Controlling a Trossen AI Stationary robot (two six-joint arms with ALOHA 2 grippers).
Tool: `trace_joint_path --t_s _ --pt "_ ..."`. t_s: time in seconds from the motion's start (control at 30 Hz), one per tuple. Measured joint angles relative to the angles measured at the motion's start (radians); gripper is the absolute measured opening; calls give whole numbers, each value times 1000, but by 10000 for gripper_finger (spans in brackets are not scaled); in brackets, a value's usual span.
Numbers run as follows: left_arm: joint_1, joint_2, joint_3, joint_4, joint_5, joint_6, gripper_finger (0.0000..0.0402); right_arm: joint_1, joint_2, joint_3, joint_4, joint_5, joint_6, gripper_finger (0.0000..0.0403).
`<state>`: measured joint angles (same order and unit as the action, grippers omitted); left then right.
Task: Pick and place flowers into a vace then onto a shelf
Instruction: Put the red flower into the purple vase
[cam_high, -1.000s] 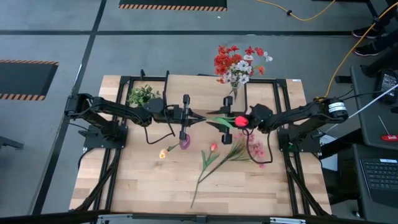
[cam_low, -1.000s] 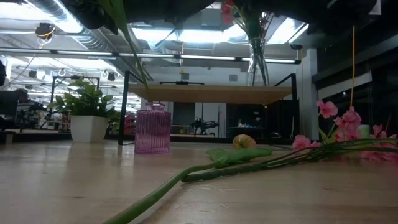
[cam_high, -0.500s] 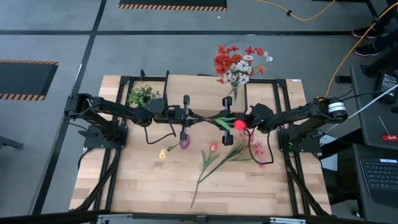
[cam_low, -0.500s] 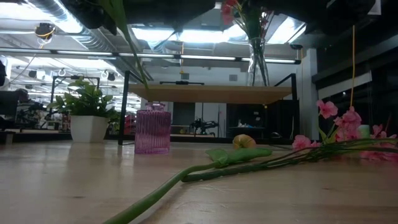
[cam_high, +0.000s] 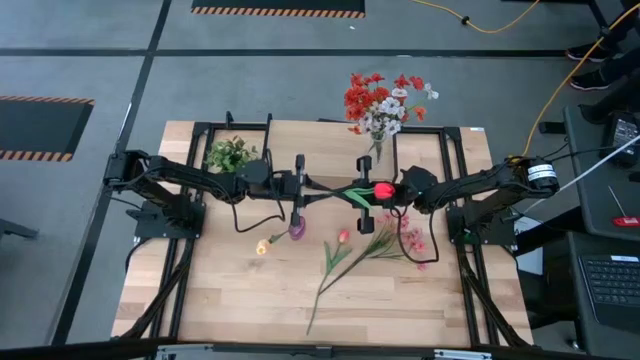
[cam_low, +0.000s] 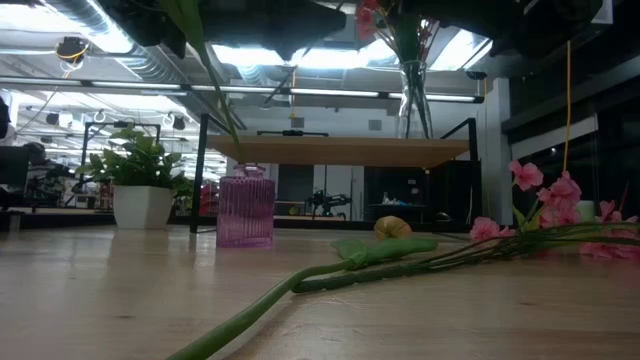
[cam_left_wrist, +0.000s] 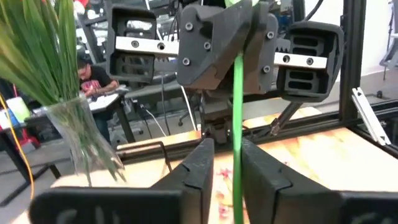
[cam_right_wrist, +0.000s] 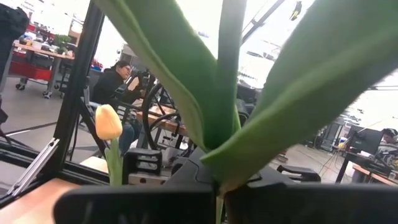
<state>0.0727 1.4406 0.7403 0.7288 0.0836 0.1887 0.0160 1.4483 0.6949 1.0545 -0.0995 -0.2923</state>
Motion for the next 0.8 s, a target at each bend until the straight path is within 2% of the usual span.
trace_joint_path --t_s 0.13,0.27,0.37,0.57,0.8 --pt "0 0 0 -25 -1 -78 100 0 -1 27 -89 -1 14 2" --pt "0 0 26 -110 -8 -134 132 0 -1 97 -271 0 22 2" --pt "0 0 62 -183 -13 -142 148 0 -1 136 -336 -1 21 1" --pt "-19 -1 151 -350 -18 -108 159 1 -1 171 -413 -1 21 1" --pt "-40 -1 235 -565 -26 -97 160 1 -1 171 -424 -1 21 0"
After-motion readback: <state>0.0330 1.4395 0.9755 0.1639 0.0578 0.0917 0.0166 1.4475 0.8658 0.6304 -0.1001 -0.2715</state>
